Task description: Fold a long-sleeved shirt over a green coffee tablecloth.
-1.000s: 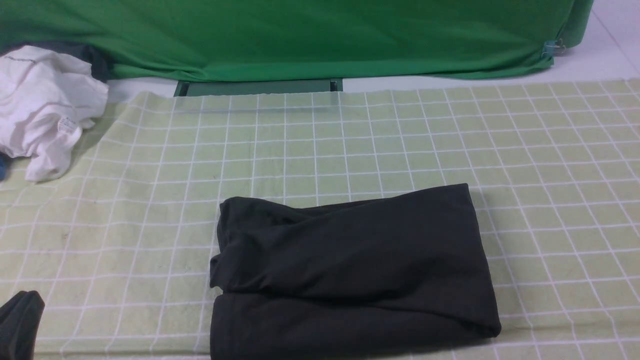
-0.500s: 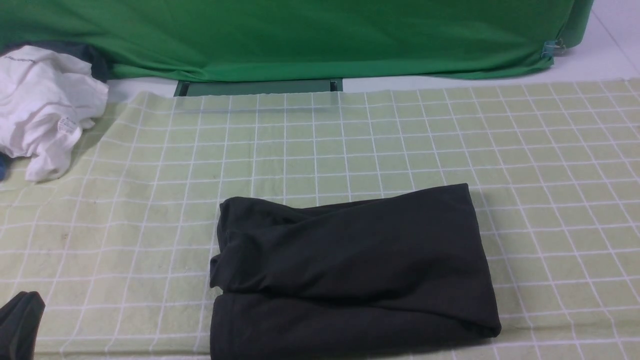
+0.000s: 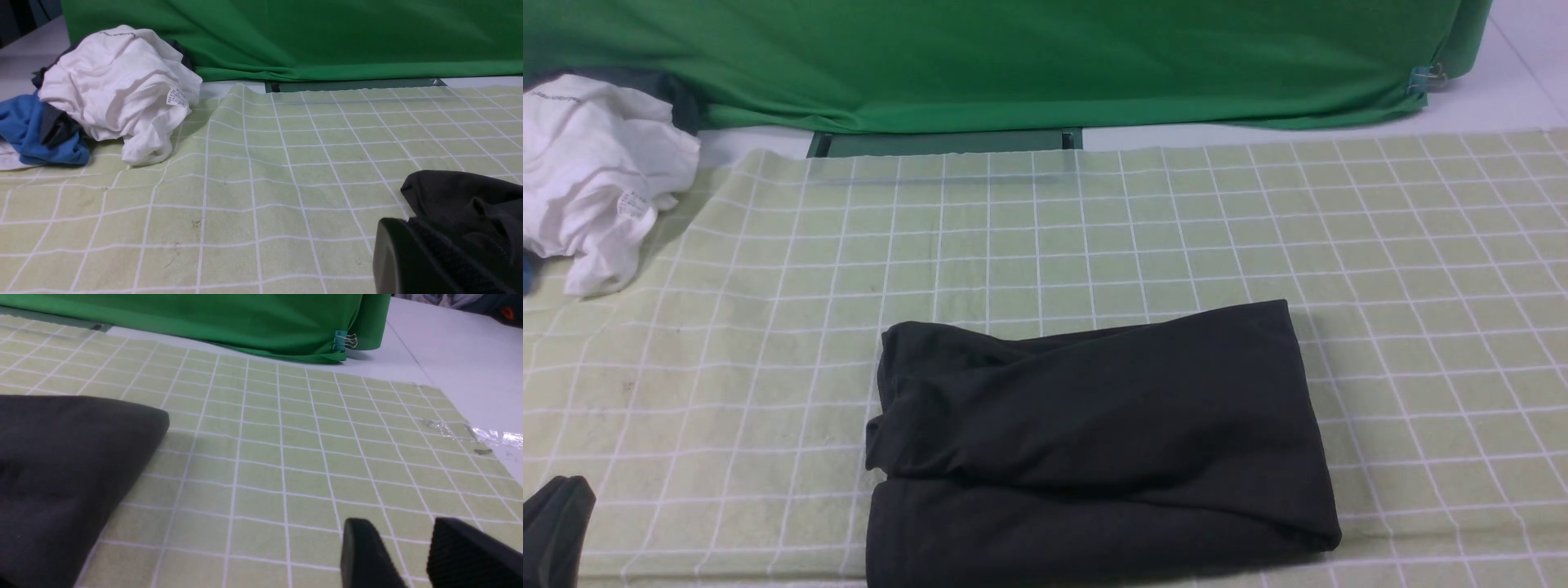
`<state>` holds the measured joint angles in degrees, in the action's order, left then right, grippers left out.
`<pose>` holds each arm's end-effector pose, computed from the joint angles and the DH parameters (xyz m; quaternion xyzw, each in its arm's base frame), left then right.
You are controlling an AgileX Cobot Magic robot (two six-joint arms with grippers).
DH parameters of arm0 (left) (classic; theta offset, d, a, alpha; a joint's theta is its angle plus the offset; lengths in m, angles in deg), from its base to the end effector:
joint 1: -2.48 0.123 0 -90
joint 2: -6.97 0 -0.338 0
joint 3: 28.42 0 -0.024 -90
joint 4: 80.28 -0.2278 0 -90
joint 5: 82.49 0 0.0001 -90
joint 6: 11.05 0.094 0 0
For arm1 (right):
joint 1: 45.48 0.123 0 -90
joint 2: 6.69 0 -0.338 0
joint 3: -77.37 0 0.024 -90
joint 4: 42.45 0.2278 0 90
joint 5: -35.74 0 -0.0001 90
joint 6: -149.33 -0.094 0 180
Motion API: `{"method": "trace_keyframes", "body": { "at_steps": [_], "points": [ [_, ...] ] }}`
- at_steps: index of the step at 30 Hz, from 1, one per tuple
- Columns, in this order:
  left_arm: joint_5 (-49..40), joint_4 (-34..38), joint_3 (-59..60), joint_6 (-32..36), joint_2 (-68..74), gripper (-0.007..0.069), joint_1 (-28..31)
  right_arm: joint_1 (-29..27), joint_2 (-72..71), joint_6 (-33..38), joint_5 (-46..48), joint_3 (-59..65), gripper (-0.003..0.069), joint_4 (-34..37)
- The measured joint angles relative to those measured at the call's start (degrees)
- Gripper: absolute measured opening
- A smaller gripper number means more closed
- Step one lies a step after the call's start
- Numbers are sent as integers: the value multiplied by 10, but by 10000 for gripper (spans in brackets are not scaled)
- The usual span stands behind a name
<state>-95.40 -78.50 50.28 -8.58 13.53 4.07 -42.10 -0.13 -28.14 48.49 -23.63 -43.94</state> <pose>-0.0177 -0.0011 0.1909 -0.0034 0.7556 0.0107 0.6549 -0.0175 -0.0016 0.1895 -0.0467 0.7550 -0.0056 0.6540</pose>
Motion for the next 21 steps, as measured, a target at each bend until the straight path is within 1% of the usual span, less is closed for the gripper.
{"method": "trace_keyframes", "body": {
  "at_steps": [21],
  "points": [
    [0, 0, 0, 0, 0, 16, 0, 0, 0, -6, 0, 0, 239, 0]
  ]
}}
